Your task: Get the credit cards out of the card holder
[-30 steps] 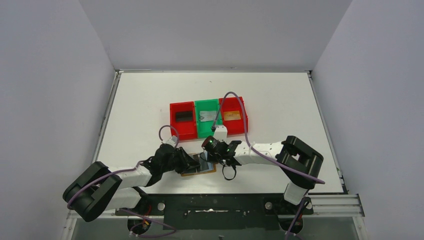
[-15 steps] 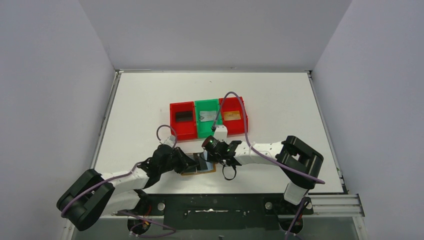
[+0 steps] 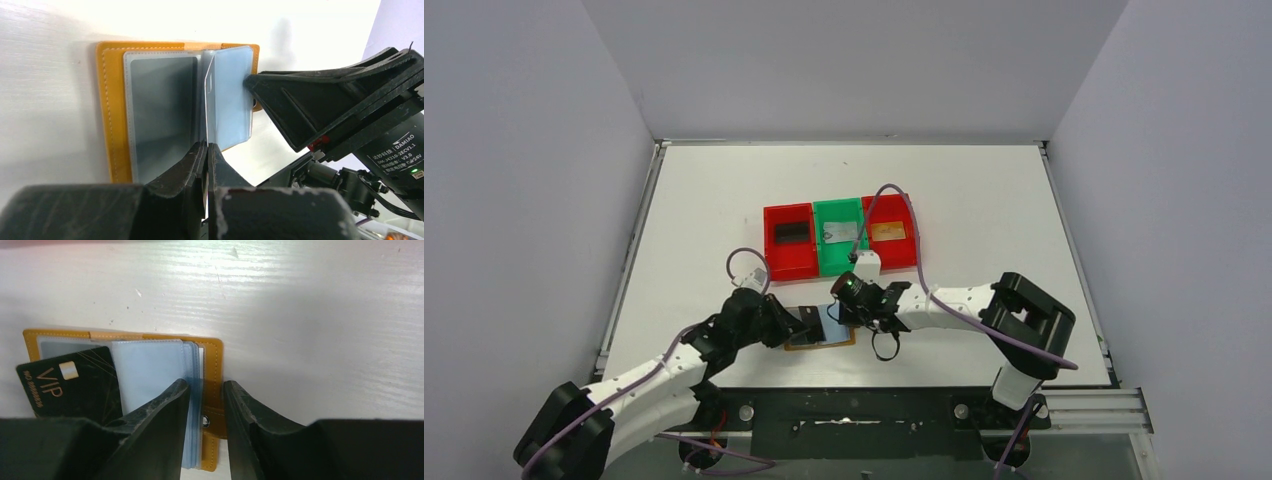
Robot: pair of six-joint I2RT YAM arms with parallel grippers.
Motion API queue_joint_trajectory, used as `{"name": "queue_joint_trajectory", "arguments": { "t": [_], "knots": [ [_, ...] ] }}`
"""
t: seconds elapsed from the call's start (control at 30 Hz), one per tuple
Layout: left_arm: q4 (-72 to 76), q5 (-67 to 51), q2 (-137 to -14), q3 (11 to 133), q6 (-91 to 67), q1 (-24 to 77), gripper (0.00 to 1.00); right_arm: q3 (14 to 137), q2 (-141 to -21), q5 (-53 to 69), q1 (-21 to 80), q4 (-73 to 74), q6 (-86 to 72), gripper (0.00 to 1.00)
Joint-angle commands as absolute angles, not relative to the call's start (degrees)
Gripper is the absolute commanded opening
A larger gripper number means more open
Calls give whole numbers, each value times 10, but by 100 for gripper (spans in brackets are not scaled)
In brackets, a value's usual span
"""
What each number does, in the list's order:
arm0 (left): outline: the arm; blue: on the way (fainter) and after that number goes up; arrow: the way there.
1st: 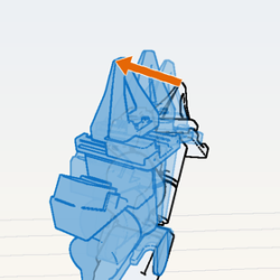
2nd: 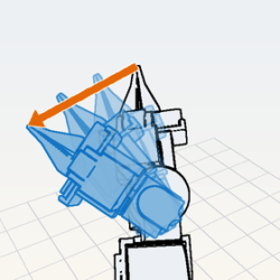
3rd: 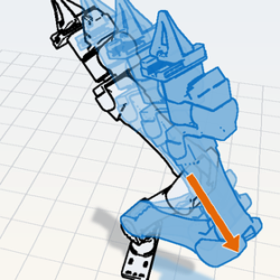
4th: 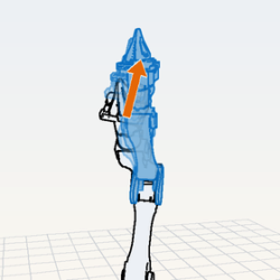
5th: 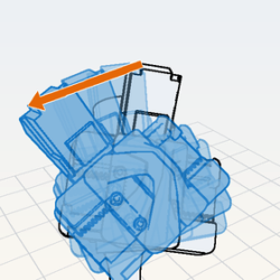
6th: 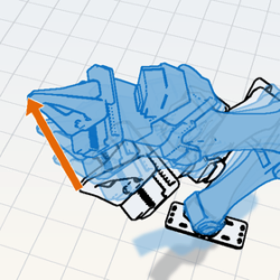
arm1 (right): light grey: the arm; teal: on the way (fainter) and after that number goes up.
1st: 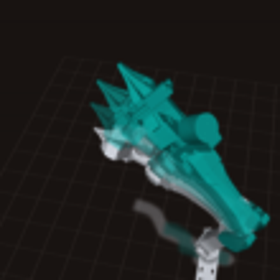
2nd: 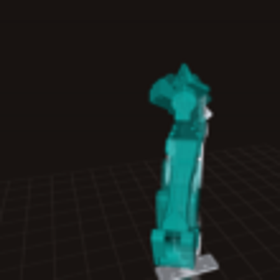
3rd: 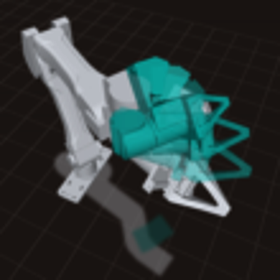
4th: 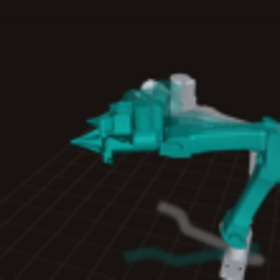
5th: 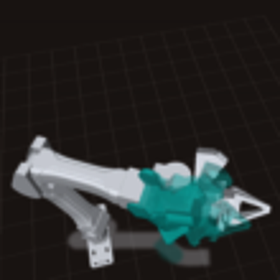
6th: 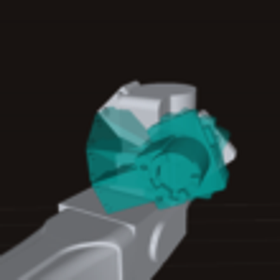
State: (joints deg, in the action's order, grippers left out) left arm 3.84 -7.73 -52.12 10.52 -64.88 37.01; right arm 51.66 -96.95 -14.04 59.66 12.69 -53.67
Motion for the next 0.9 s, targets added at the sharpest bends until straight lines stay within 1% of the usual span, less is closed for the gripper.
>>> {"name": "queue_joint_trajectory", "arguments": {
  "t": [0.0, 0.23, 0.43, 0.57, 0.73, 0.87],
  "knots": [
    [-56, -41, -495, 155, -608, 367, 0, 492, -937, -123, 593, 153, -515, 34],
    [-79, -40, -475, 179, -595, 366, 0, 512, -883, -127, 589, 167, -505, 38],
    [-75, -47, -456, 186, -585, 367, 0, 489, -835, -123, 583, 133, -520, 41],
    [-69, -55, -438, 190, -573, 367, 0, 437, -795, -114, 573, 58, -531, 45],
    [-59, -59, -406, 193, -558, 366, 0, 351, -737, -91, 569, -82, -520, 56],
    [-31, -71, -374, 187, -554, 367, 0, 326, -700, -48, 558, -137, -515, 60]
  ]
}}
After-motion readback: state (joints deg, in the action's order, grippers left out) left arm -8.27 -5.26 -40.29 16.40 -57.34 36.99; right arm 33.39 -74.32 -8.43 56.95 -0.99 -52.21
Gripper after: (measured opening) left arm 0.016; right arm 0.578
